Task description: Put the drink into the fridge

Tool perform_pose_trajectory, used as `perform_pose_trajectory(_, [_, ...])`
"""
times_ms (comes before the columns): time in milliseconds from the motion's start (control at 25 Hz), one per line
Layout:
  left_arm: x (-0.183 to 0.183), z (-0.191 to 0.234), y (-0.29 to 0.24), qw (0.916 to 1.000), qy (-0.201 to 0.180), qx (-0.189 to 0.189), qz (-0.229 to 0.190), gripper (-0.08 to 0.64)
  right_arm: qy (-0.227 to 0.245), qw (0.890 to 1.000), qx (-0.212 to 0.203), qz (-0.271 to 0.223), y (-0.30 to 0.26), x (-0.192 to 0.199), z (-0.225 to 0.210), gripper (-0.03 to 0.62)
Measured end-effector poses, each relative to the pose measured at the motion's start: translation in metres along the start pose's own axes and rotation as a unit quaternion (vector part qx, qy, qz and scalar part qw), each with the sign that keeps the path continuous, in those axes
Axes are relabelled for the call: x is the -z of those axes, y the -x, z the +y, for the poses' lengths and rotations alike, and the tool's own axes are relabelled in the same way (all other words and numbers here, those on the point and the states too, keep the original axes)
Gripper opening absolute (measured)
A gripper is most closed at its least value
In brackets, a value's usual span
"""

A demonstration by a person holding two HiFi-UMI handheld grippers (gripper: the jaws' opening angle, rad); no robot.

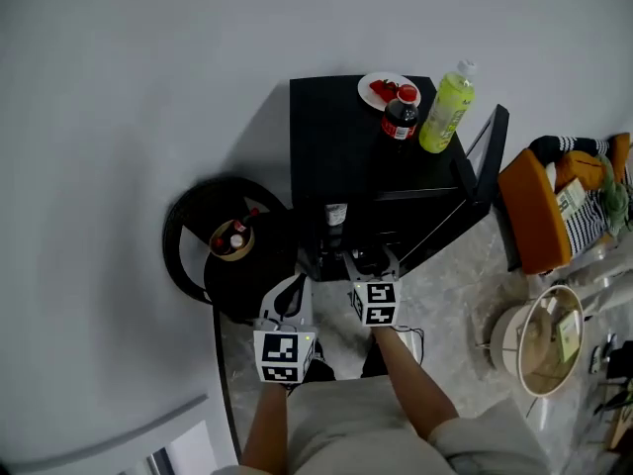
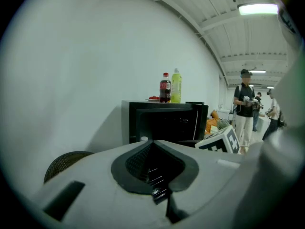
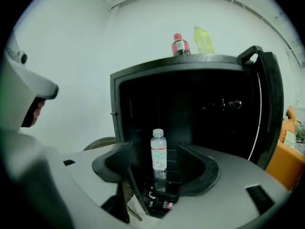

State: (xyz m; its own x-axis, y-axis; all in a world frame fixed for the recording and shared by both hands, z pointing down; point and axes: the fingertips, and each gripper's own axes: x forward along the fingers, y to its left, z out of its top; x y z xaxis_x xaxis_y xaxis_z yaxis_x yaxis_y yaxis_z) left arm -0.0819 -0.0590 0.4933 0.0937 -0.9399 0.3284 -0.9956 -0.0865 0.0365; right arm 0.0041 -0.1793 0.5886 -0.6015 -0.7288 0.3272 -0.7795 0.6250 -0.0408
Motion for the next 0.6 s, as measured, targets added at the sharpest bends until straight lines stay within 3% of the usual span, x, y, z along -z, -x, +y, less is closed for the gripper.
perform_pose_trajectory(160, [-0.010,-0.004,0.003,0.9995,-0.006,0.031,0.002,0.009,0.019,1.000,0.000,-0.006,0.036,-0.020,0.001,0.287])
perform_pose_trajectory(400, [-0.022,-0.018,0.008,0.9961,-0.005,0.087,-0.010,0.009,-0.003,1.000,-0.010,-0.016,0.076,-0.035,0.014,0.285])
perform_pose_trajectory(600, [-0.017,-0.022,0.014,0.9946,-0.012,0.104,-0.002,0.009,-0.018,1.000,0.000,-0.023,0.101,-0.042,0.017,0.258])
